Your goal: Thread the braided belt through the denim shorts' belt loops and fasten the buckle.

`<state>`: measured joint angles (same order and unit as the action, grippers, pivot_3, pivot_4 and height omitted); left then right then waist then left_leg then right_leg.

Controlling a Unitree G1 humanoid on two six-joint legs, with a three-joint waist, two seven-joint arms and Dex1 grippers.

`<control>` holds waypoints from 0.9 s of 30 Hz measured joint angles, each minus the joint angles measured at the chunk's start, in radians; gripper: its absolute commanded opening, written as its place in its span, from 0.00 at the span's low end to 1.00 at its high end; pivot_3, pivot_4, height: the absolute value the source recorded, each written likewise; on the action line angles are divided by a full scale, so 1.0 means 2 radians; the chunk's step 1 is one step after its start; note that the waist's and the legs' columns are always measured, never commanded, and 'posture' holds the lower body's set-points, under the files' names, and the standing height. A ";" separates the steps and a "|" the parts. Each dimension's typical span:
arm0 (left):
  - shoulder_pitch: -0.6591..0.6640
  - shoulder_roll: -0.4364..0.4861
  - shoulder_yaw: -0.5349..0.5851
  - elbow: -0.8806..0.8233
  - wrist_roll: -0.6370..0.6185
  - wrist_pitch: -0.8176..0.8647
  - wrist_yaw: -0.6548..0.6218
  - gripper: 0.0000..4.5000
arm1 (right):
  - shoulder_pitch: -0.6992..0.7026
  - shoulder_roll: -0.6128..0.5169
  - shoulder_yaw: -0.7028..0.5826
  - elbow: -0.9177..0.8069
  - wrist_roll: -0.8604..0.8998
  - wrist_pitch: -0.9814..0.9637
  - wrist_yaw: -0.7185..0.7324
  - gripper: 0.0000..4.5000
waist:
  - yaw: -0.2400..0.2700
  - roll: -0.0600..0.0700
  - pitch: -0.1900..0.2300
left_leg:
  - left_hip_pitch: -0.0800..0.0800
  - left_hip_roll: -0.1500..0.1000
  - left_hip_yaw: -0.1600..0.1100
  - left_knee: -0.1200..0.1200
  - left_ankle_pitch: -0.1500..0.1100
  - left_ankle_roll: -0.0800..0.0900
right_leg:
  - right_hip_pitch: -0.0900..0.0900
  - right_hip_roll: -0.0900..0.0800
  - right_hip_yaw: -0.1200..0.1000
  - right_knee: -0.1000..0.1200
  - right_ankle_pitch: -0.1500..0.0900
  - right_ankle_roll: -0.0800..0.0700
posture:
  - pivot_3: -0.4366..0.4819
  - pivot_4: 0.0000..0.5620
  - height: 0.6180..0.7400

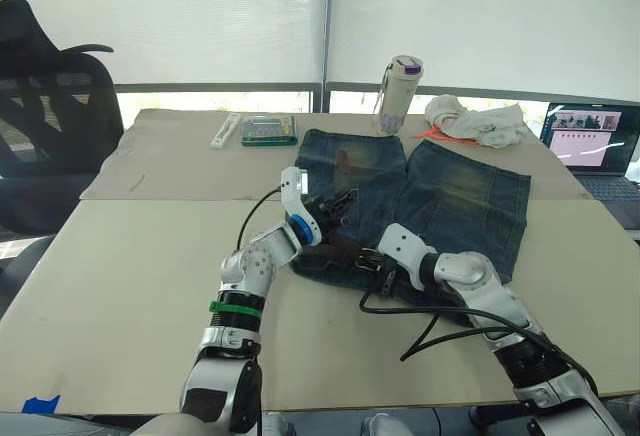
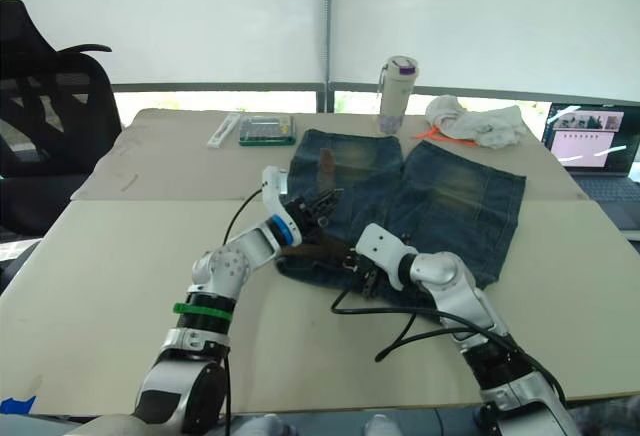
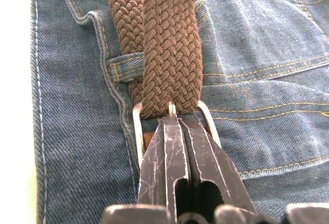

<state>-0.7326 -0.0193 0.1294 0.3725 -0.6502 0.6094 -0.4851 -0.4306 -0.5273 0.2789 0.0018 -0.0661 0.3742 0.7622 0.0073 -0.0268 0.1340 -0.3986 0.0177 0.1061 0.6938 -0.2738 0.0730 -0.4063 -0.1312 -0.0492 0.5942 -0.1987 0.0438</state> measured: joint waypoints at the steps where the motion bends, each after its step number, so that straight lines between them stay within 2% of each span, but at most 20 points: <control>1: 0.000 0.000 0.001 0.001 0.001 0.000 0.000 0.00 | 0.001 0.000 0.000 -0.001 0.000 0.000 0.000 0.00 | 0.000 0.000 0.000 | 0.000 0.000 0.000 0.000 0.000 -0.001 | 0.000 0.000 0.000 0.000 0.000 0.000 | 0.48 0.27 0.97; 10: -0.001 -0.013 0.002 -0.001 0.004 -0.002 -0.001 0.00 | 0.010 0.004 -0.015 -0.008 0.007 0.001 -0.004 0.00 | 0.001 0.000 0.000 | 0.000 0.000 0.000 0.000 -0.002 -0.003 | 0.000 0.000 0.000 0.000 0.000 0.000 | 0.48 0.27 0.97; 14: 0.000 -0.013 -0.018 -0.005 0.033 -0.026 -0.005 0.00 | 0.040 0.016 -0.059 -0.026 0.058 -0.005 0.001 0.00 | 0.003 0.001 0.001 | -0.005 -0.001 0.000 0.000 0.001 -0.001 | -0.005 0.000 0.000 0.000 0.000 0.000 | 0.48 0.27 0.97; 17: 0.001 -0.012 -0.045 -0.008 0.064 -0.053 -0.012 0.00 | 0.052 0.011 -0.098 -0.037 0.088 0.001 0.001 0.00 | 0.005 0.001 0.002 | -0.010 -0.001 0.000 0.000 0.003 -0.004 | -0.009 0.000 0.000 0.000 0.001 0.001 | 0.48 0.27 0.97; 21: 0.000 -0.012 -0.075 -0.019 0.098 -0.081 -0.019 0.00 | 0.046 0.015 -0.187 -0.076 0.152 0.033 -0.027 0.00 | 0.005 0.002 0.003 | -0.012 -0.001 0.000 0.000 0.003 -0.003 | -0.010 0.000 -0.001 0.000 0.001 0.001 | 0.48 0.27 0.97; 23: 0.001 -0.010 -0.094 -0.030 0.121 -0.098 -0.021 0.00 | 0.030 0.039 -0.234 -0.099 0.198 0.070 -0.060 0.00 | 0.004 0.002 0.004 | -0.012 -0.001 0.000 0.000 0.003 -0.003 | -0.010 0.000 -0.002 0.000 0.001 0.001 | 0.48 0.27 0.97; 27: 0.001 -0.008 -0.139 -0.052 0.170 -0.139 -0.024 0.00 | -0.015 0.104 -0.310 -0.162 0.317 0.169 -0.155 0.28 | 0.003 0.003 0.004 | -0.012 -0.001 0.000 0.000 0.003 -0.003 | -0.010 0.000 -0.002 0.000 0.001 0.001 | 0.48 0.27 0.97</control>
<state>-0.7309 -0.0344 -0.1481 0.2690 -0.3093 0.3309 -0.5322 -0.4603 -0.3196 -0.3414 -0.3230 0.5688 0.7117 0.4514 0.0139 -0.0213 0.1426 -0.4221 0.0163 0.1054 0.6943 -0.2676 0.0670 -0.4270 -0.1309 -0.0532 0.5943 -0.1968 0.0456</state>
